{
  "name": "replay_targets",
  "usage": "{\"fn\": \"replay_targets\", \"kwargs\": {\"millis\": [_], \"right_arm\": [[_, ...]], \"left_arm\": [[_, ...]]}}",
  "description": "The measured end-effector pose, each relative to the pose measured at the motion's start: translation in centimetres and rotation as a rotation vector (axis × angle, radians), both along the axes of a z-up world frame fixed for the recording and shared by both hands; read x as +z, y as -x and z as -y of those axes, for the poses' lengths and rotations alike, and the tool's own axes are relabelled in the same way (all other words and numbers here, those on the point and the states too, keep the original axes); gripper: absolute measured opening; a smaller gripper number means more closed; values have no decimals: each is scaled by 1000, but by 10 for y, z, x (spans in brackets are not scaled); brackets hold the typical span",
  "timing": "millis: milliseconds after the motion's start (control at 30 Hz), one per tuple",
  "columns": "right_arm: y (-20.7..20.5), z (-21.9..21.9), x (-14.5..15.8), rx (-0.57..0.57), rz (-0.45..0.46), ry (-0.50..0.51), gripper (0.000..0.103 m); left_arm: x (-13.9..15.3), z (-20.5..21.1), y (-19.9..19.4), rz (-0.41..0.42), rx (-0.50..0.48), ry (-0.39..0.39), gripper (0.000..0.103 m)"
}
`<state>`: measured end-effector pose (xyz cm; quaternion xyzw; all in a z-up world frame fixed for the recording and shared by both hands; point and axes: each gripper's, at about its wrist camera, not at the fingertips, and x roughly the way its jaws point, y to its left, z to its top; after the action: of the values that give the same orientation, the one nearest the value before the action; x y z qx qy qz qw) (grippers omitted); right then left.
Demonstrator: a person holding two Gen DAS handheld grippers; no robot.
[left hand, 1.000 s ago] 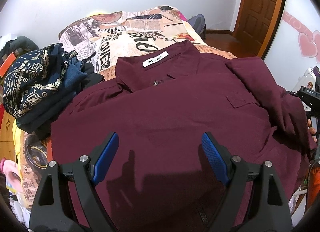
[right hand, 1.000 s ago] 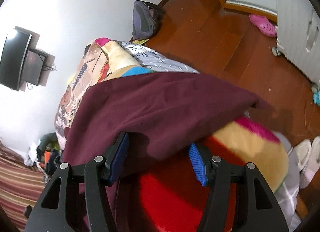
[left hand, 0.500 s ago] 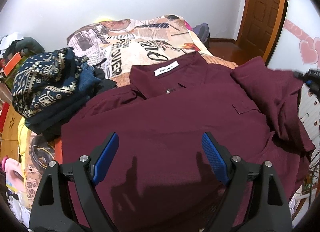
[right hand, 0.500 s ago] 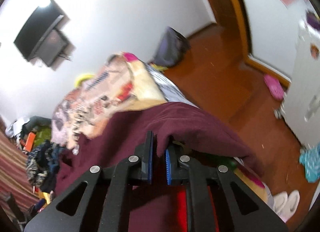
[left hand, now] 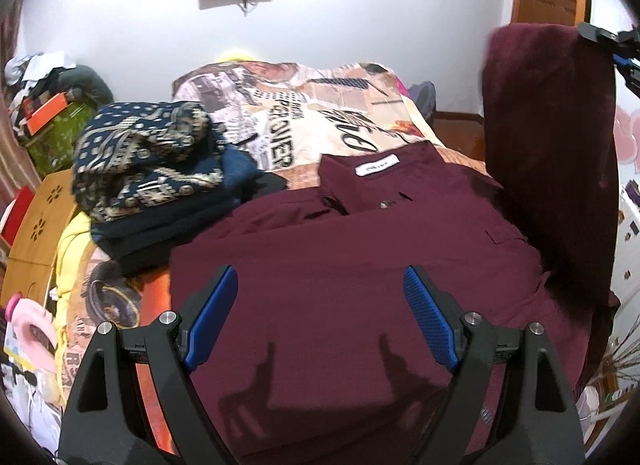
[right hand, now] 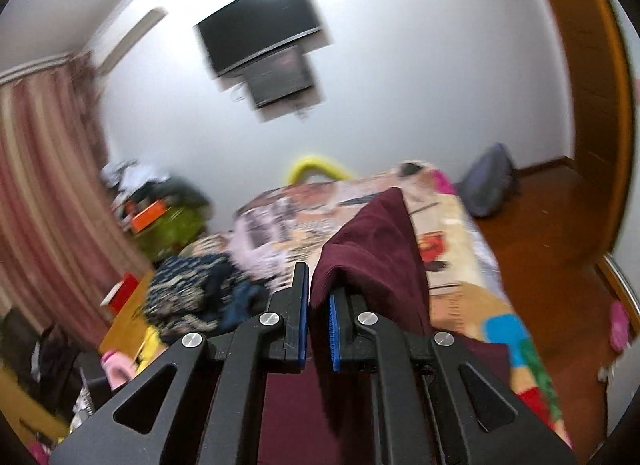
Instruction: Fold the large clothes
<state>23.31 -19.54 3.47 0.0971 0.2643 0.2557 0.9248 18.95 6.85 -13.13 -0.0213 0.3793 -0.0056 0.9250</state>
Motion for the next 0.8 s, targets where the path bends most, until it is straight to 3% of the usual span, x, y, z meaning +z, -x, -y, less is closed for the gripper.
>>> {"fn": "replay_targets", "kwargs": {"millis": [167, 367, 633, 800], "right_arm": [[-9, -62, -31, 132, -79, 37, 7], [-6, -119, -102, 280, -266, 150, 7], [16, -141, -162, 393, -410, 313, 8], [24, -142, -188, 418, -549, 410, 16]], "left_arm": [[5, -27, 18, 24, 49, 11, 84], [-2, -53, 33, 4, 106, 18, 84], [-12, -54, 39, -32, 119, 6, 84], [-10, -40, 36, -36, 89, -11, 84]]}}
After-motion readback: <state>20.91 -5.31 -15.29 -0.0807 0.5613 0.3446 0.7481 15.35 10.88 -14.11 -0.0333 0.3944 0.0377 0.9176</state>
